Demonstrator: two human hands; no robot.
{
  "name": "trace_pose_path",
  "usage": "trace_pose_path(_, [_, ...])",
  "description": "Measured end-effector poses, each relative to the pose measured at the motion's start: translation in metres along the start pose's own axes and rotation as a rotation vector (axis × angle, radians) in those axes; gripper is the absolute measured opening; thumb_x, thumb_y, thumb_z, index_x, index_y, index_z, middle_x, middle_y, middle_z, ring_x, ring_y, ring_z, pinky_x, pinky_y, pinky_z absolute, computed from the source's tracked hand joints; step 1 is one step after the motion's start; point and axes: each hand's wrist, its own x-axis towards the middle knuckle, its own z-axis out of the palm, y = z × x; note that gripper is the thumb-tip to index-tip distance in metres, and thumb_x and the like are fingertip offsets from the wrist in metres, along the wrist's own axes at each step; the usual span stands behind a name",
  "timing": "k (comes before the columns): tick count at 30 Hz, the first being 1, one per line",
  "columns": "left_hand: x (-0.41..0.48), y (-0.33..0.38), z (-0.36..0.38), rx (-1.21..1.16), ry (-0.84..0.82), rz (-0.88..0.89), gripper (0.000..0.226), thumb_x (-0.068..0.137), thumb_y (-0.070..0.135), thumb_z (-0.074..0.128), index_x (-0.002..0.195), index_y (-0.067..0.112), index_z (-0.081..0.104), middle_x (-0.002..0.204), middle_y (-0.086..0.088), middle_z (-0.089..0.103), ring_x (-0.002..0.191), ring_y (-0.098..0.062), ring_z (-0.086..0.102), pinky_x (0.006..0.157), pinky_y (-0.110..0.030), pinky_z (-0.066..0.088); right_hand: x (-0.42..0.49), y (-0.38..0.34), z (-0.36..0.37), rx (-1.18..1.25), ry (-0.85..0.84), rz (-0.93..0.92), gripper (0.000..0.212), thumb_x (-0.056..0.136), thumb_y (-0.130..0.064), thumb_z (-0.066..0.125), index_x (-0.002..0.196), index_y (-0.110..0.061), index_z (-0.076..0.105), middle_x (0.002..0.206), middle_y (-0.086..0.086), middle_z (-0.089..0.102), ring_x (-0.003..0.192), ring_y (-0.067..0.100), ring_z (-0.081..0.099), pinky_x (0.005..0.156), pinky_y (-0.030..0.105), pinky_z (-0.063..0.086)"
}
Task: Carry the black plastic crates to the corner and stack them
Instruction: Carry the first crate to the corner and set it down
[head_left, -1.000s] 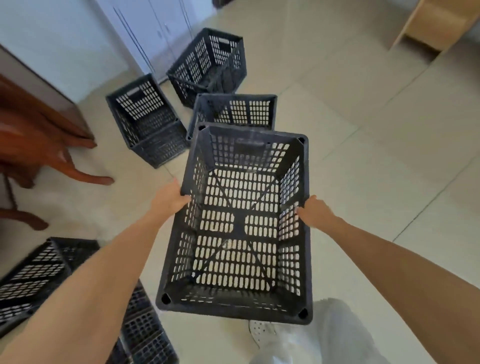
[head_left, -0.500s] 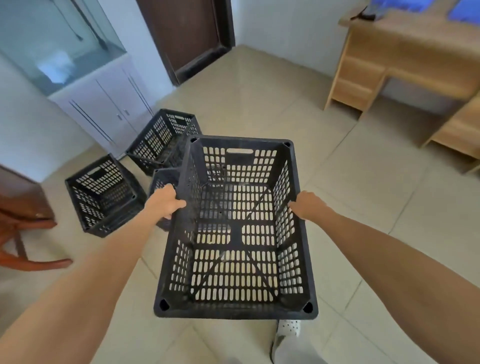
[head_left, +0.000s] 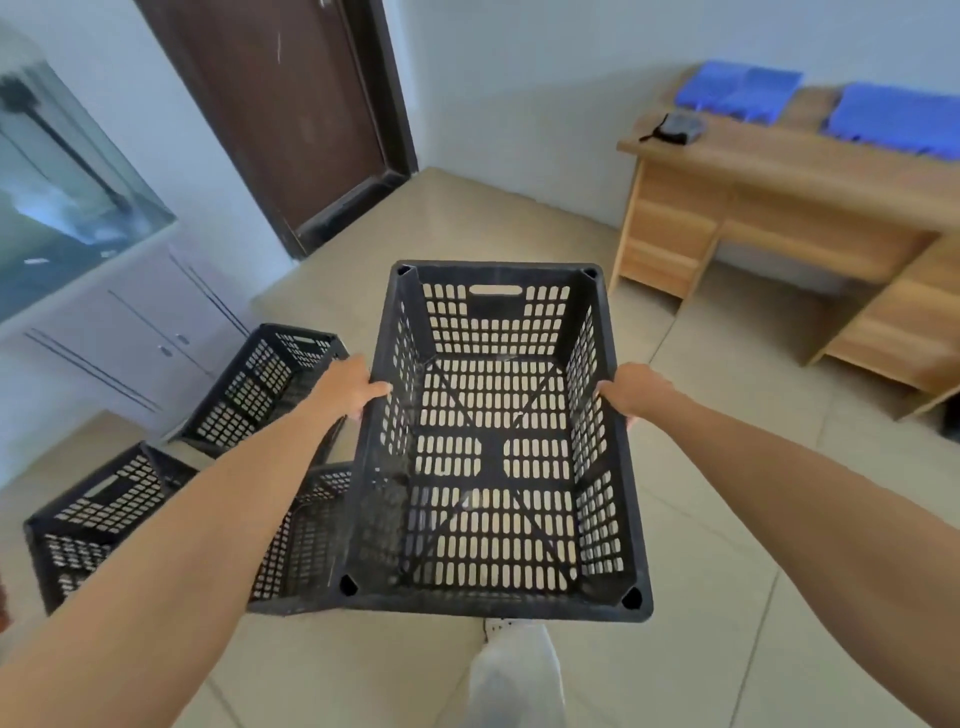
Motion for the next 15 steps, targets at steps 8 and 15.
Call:
trace_pose_path(8, [0.190, 0.065, -0.060, 0.038, -0.048, 0.110, 0.030, 0.096, 0.036, 0.055, 0.076, 0.014, 0.050, 0.065, -0.005, 0.065, 0.059, -0.017, 0.063, 0.063, -0.029, 0.049, 0.150, -0.030, -0.091, -0.023, 0.033, 0.063, 0.039, 0.100, -0.035, 0.045, 0.105, 0.000, 0.062, 0.085, 0.008, 0.059, 0.077, 0.025, 0.058, 0.072, 0.032, 0.047])
trace_pose_path(15, [0.342, 0.115, -0.095, 0.030, -0.038, 0.058, 0.033, 0.098, 0.042, 0.048, 0.075, 0.018, 0.048, 0.068, -0.002, 0.062, 0.060, -0.013, 0.063, 0.054, -0.021, 0.041, 0.302, -0.060, -0.154, -0.080, -0.014, 0.044, 0.027, 0.099, -0.018, 0.046, 0.107, 0.002, 0.062, 0.089, 0.009, 0.059, 0.082, 0.027, 0.058, 0.076, 0.033, 0.049])
